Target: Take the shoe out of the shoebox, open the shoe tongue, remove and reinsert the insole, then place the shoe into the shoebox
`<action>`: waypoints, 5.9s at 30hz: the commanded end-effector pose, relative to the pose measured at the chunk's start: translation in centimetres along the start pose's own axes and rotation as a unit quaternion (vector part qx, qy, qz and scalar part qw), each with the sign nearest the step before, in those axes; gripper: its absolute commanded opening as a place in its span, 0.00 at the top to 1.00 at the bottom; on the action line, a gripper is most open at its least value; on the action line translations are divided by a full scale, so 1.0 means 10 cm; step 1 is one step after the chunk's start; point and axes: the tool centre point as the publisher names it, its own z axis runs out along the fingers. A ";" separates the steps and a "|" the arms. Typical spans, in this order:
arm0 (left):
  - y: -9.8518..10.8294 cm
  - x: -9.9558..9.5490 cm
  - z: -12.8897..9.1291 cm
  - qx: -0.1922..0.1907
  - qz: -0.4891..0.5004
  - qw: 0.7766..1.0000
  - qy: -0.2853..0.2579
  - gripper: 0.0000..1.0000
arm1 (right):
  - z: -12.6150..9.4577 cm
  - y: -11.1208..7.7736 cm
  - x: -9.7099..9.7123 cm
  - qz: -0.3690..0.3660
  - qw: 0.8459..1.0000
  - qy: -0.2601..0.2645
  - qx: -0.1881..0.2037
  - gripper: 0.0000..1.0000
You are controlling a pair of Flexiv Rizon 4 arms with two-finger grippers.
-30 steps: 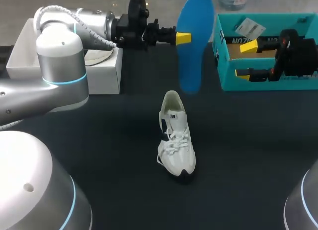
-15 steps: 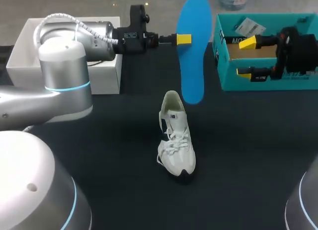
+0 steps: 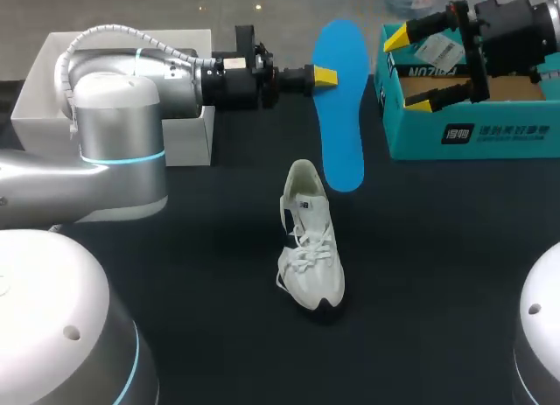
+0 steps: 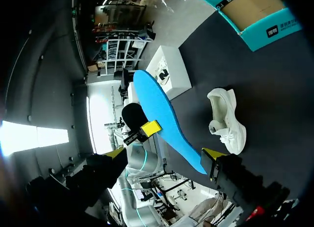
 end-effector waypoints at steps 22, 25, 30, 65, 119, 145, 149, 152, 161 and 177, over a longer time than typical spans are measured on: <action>-0.02 0.00 0.00 -0.021 -0.289 0.956 -0.052 1.00 | 0.14 0.14 0.42 -0.079 0.875 -0.475 0.043 0.00; -0.03 0.02 -0.01 -0.018 -0.266 0.963 -0.035 1.00 | 0.16 0.16 0.44 -0.086 0.876 -0.473 0.046 0.00; -0.03 -0.01 -0.01 -0.015 -0.273 0.961 -0.034 1.00 | 0.21 0.17 0.48 -0.096 0.872 -0.478 0.051 0.00; -0.09 -0.06 -0.01 0.001 -0.267 0.963 -0.030 1.00 | 0.36 0.10 0.56 -0.109 0.878 -0.463 -0.045 0.00; -0.09 -0.06 -0.01 0.001 -0.267 0.963 -0.030 1.00 | 0.17 -0.07 -0.19 -0.146 0.987 0.055 -0.029 0.00; -0.09 0.13 -0.10 0.033 0.039 0.998 0.034 1.00 | 0.08 0.04 -0.40 -0.147 0.977 0.153 -0.014 0.00; -0.10 0.18 -0.11 0.028 0.106 0.994 0.025 1.00 | 0.06 0.05 -0.42 -0.150 0.976 0.157 -0.010 0.00; -0.08 0.21 -0.11 0.024 0.176 0.984 0.017 1.00 | 0.05 0.06 -0.44 -0.150 0.976 0.157 -0.006 0.00; -0.04 0.24 -0.12 0.034 0.247 0.968 0.026 1.00 | 0.05 0.07 -0.46 -0.145 0.977 0.154 -0.003 0.00; -0.10 0.29 -0.10 0.058 0.597 0.798 0.061 1.00 | 0.05 0.07 -0.46 -0.145 0.977 0.154 -0.003 0.00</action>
